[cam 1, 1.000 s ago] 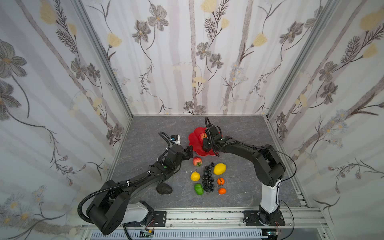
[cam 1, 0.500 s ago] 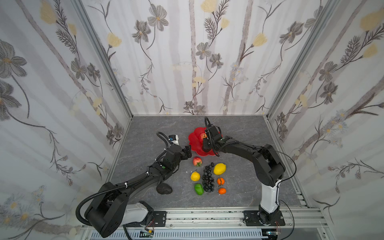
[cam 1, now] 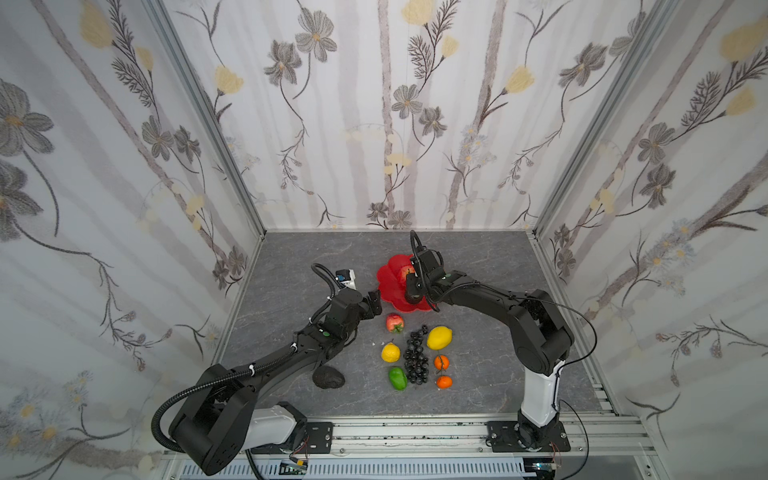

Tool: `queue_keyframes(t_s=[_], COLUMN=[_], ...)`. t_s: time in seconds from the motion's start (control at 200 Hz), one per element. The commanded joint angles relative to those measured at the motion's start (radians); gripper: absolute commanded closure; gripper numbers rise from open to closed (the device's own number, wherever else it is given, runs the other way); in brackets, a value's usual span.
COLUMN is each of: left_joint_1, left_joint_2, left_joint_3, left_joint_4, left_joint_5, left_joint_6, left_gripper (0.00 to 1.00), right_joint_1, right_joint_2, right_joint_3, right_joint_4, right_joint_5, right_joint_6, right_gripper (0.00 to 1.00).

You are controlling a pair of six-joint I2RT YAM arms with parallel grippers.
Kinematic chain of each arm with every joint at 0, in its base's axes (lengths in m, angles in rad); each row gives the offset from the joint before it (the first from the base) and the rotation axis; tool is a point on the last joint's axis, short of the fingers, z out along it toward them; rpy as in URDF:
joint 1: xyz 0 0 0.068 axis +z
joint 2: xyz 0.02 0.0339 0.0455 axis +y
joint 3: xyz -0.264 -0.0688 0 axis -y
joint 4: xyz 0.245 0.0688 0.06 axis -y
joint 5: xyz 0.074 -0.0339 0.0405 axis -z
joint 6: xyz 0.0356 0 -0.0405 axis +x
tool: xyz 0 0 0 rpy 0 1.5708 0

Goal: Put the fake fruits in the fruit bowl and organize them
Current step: 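Open the right gripper to release the mangosteen in the bowl, then lower the left gripper onto the dark avocado while the right arm withdraws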

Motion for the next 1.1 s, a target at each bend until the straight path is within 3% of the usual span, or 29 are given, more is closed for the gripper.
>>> queue_keyframes(t_s=[0.0,0.335,0.734,1.094], left_joint_1=[0.006,0.023,0.022,-0.013], left_joint_2=[-0.002,-0.004,-0.04,-0.066], left_joint_3=[0.007,0.099,0.22,0.277], left_joint_4=[-0.017,-0.241,-0.705,-1.087], left_joint_5=[0.0,0.034,0.11,0.012], left_joint_6=[0.0,-0.007,-0.045,-0.144], left_gripper=[0.12,0.12,0.12,0.12], right_joint_1=[0.001,0.0,0.0,0.0], right_joint_2=[-0.018,-0.157,-0.564,-0.803], right_joint_3=[0.013,-0.018,-0.401,-0.649], right_joint_4=[-0.015,-0.101,-0.122,-0.031], right_joint_5=[0.009,-0.046,-0.054,0.069], right_joint_6=[-0.014,-0.04,-0.063,-0.114], right_gripper=[0.61,0.48,0.36,0.26])
